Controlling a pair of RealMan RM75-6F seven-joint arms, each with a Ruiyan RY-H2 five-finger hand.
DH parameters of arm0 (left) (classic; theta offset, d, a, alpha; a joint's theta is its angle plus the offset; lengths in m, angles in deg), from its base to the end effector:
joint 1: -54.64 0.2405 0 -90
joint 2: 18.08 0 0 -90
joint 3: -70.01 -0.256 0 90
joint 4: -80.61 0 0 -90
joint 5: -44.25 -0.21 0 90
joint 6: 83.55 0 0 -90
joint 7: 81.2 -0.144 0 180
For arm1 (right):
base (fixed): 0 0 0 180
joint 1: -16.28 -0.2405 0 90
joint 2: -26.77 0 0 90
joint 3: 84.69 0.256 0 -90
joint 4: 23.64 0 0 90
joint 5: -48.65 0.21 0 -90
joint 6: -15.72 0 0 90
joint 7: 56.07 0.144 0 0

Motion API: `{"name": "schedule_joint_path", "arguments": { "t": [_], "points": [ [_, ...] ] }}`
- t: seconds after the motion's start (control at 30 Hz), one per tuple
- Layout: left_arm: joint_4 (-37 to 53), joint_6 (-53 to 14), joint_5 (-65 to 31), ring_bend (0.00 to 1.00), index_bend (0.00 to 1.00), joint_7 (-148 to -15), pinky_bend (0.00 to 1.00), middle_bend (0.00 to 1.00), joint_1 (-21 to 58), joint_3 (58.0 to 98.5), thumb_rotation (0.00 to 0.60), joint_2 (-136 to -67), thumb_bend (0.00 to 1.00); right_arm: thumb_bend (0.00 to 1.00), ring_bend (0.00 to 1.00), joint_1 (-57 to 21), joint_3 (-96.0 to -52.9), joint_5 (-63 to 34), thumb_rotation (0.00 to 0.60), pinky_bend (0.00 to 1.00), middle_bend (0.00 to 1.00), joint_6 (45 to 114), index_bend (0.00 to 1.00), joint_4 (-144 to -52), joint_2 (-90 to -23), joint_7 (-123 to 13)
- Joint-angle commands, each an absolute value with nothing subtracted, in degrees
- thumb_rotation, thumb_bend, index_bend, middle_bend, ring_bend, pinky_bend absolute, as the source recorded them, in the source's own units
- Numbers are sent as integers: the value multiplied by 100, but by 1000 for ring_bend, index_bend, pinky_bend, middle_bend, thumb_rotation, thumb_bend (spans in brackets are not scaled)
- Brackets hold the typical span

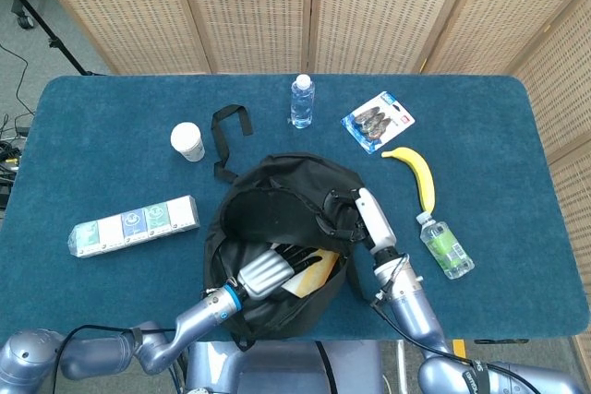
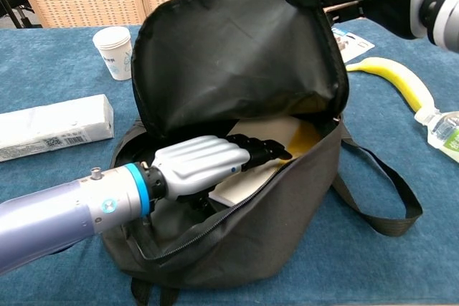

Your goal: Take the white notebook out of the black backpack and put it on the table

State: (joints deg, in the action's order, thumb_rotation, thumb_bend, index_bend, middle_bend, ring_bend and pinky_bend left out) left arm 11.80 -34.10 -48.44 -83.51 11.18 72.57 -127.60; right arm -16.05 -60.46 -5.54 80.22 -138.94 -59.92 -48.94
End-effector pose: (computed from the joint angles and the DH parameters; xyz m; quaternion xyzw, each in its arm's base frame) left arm -0.0952 0.2582 -0.1438 -0.8409 -0.3195 -0.3948 0.1871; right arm -0.0737 -0.2956 0.0423 0.4222 -0.6657 0.5832 0.1959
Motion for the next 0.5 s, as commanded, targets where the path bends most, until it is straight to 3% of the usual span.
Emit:
{"name": "schedule_joint_path", "arguments": {
  "t": [0.03,0.27,0.4,0.5],
  "points": [
    [1257,-3415,-4751,0,23,-8426,19,0,1069,7309,600,-12849,236,827,541,-1635,-6035,-508,600,619,667,8049,693,-13940,-5980,-4934],
    [1407,-3400,-4580,0,51,-8648,49,0,1034,7344,600,-13006,357,827,541,-1664,-6040,-460,600,619,667,8105,694,-13989,-5959,-4959],
    [1537,-3185,-4606,97,197,-8720,249,28,1062,7352,600,-13109,433,827,541,-1674,-6044,-460,600,619,667,8125,694,-13993,-5950,-4957],
    [1719,-2939,-4693,222,360,-8745,379,161,1085,7339,600,-13219,499,827,541,-1681,-6048,-459,600,619,668,8138,694,-13995,-5945,-4941]
  ]
}}
